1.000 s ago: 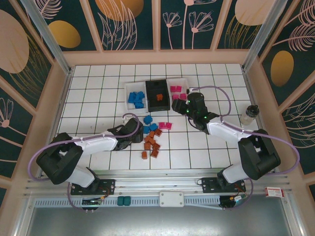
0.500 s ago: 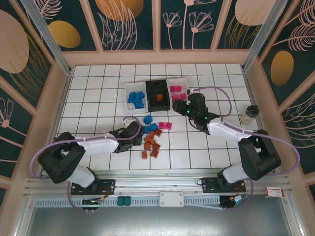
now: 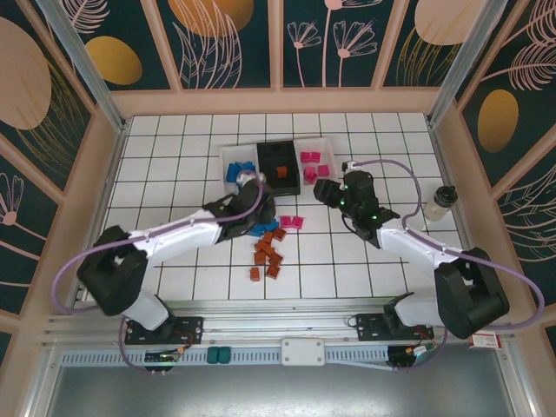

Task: Sort the legos into containers by color
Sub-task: Place the lego in the container.

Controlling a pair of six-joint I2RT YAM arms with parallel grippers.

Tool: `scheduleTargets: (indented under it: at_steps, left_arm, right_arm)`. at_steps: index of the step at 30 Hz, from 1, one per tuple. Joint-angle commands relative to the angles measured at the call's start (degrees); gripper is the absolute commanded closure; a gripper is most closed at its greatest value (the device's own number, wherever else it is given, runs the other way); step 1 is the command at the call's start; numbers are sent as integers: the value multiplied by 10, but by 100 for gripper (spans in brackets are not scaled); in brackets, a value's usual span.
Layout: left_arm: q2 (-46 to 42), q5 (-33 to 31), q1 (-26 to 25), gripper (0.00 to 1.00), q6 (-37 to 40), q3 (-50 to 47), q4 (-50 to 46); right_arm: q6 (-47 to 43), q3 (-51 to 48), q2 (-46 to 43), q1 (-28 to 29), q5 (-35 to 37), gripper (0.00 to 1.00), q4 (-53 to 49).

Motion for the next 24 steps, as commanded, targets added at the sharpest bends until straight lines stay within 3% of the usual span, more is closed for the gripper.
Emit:
scheduleTargets:
  at_steps: [1,9,16,19,24]
  left_arm:
    - [84,13,9,71,50,118,11]
    - [306,35,21,69,92,435,-43]
    - [426,49,38,57,82,608,-69]
    - [437,66,47,45,68,633,-59]
    - [377,77,49,13,60,594,-26]
  right_arm:
    - [10,-19,-24,-3,16,42,-6]
    - [13,-36,-48,-3,13,41,-22]
    - [15,-41,-37,7,-4,41,-14]
    - [7,-39,-20,28,-7,38,-8]
    - [10,-30,36,76,-30,37,8]
